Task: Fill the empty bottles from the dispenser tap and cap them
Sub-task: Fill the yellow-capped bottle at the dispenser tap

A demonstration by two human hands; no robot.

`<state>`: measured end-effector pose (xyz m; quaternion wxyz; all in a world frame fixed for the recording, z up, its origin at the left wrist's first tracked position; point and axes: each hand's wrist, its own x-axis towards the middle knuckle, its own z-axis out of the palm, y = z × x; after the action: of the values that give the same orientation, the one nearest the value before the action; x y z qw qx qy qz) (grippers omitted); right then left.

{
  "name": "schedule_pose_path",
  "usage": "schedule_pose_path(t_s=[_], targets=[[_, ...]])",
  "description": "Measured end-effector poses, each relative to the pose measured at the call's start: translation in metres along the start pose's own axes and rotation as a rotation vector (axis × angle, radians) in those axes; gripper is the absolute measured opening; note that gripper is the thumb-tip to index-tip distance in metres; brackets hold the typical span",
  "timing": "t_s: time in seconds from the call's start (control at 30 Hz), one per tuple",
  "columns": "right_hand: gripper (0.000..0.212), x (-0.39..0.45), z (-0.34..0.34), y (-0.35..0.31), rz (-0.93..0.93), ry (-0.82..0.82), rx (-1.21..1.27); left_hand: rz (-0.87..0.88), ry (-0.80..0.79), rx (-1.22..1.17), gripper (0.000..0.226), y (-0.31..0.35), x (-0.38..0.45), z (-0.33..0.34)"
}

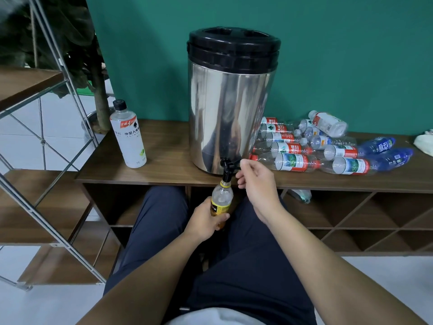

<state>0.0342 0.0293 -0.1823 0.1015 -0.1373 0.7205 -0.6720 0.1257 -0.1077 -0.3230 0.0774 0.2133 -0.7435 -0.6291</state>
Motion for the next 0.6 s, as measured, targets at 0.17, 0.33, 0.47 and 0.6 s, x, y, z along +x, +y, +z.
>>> schedule_pose_path(t_s=[0.17,0.33,0.47,0.6], targets=[[0.028,0.008,0.006,-0.010,0.064,-0.075,-0.015,-0.002,0.003,-0.005,0.044,0.000,0.000,0.000],[0.027,0.011,0.017,-0.014,0.119,-0.062,0.023,0.000,0.004,0.015,0.045,0.000,0.000,0.000],[0.029,0.018,0.019,-0.021,0.161,-0.095,0.018,0.009,-0.004,0.026,0.047,-0.001,0.000,-0.002],[0.028,0.026,0.015,-0.022,0.165,-0.157,-0.015,0.006,-0.010,0.013,0.046,0.000,0.000,-0.001]])
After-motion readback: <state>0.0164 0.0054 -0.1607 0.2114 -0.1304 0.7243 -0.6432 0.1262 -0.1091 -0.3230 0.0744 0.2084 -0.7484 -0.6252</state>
